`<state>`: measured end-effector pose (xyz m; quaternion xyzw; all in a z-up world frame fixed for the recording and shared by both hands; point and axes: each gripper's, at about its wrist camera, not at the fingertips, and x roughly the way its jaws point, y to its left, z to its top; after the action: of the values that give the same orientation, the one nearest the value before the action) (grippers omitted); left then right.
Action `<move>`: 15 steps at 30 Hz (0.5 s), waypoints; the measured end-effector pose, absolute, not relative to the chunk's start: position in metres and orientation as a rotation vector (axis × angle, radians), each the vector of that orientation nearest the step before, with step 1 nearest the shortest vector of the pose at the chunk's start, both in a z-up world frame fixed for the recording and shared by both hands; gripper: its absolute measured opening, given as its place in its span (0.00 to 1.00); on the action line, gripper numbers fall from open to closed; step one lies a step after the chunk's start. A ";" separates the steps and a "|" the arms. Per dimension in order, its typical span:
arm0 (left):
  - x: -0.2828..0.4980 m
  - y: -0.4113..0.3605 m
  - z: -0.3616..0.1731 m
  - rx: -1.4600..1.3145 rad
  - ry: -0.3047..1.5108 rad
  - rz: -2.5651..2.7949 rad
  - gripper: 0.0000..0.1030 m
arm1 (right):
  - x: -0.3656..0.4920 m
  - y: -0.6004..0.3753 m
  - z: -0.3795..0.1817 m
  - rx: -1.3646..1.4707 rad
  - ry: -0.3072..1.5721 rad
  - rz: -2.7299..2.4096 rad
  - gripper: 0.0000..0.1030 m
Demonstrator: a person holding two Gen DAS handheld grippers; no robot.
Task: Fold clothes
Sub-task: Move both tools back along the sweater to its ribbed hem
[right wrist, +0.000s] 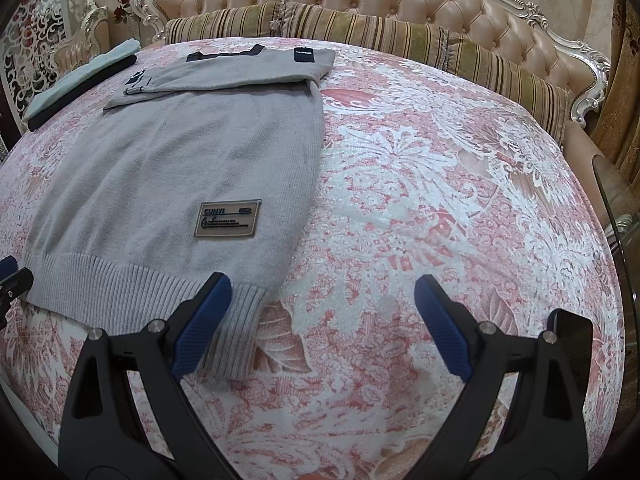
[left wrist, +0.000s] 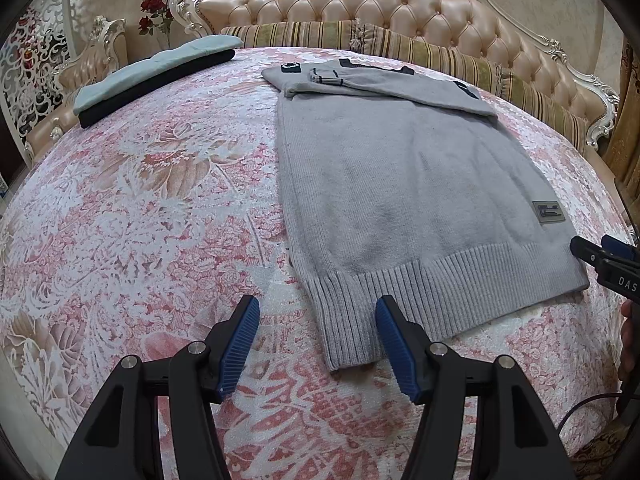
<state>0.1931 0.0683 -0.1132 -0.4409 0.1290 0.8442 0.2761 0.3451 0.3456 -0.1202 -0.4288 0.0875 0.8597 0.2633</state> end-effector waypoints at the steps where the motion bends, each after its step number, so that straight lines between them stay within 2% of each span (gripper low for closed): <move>1: 0.193 0.068 -0.113 -1.184 0.347 2.268 0.60 | 0.345 0.346 -0.120 -1.159 0.237 2.325 0.91; 15: 0.193 0.068 -0.114 -1.171 0.345 2.261 0.60 | 0.363 0.337 -0.109 -1.149 0.203 2.312 0.91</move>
<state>0.1927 0.0680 -0.1138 -0.4373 0.1289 0.8441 0.2823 0.3632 0.3367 -0.1094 -0.4269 0.0755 0.8590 0.2723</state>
